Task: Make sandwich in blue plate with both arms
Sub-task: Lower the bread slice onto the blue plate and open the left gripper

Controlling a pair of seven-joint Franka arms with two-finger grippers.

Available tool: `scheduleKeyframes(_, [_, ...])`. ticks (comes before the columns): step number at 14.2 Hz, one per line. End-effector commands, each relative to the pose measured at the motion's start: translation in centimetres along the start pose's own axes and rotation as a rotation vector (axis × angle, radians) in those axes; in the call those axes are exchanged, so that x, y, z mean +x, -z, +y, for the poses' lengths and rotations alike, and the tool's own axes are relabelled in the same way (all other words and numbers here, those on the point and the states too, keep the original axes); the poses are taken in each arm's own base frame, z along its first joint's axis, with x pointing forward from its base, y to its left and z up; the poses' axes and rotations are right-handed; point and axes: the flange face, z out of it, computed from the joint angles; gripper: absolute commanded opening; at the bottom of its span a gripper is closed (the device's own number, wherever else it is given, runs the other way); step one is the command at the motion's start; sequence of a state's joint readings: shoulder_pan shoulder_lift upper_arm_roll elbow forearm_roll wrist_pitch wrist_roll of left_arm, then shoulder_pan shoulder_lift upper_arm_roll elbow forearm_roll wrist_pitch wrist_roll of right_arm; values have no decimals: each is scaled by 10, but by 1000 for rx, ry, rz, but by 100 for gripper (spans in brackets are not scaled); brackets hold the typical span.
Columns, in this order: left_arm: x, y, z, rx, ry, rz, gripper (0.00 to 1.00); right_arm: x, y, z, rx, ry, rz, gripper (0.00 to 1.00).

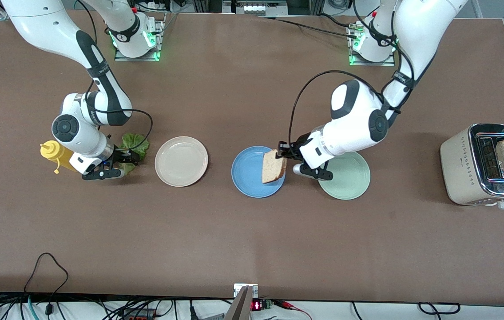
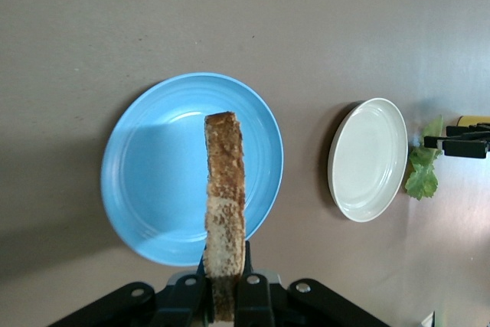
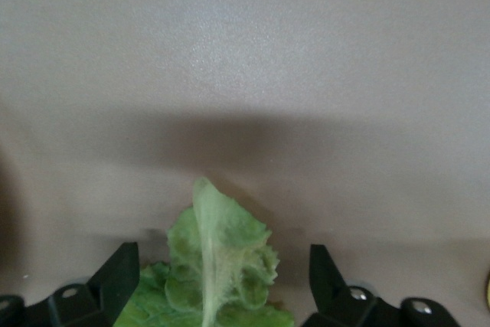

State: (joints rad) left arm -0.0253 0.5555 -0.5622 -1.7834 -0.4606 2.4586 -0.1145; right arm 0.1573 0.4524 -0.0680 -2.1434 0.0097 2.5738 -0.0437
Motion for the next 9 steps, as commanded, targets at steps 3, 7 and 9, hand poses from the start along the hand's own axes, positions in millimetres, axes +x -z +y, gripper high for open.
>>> scheduleKeyframes(3, [-10,-39,17,-30,21,-8,1,1,-4,-1,-1,-6,7,54])
scheduleKeyframes(7, [-16,-57,28,-65,48,23,1,1,-4,-1,-1,5,1,6])
scheduleKeyframes(9, [-15,-65,28,-70,49,42,1,1,-3,-1,-1,6,1,0])
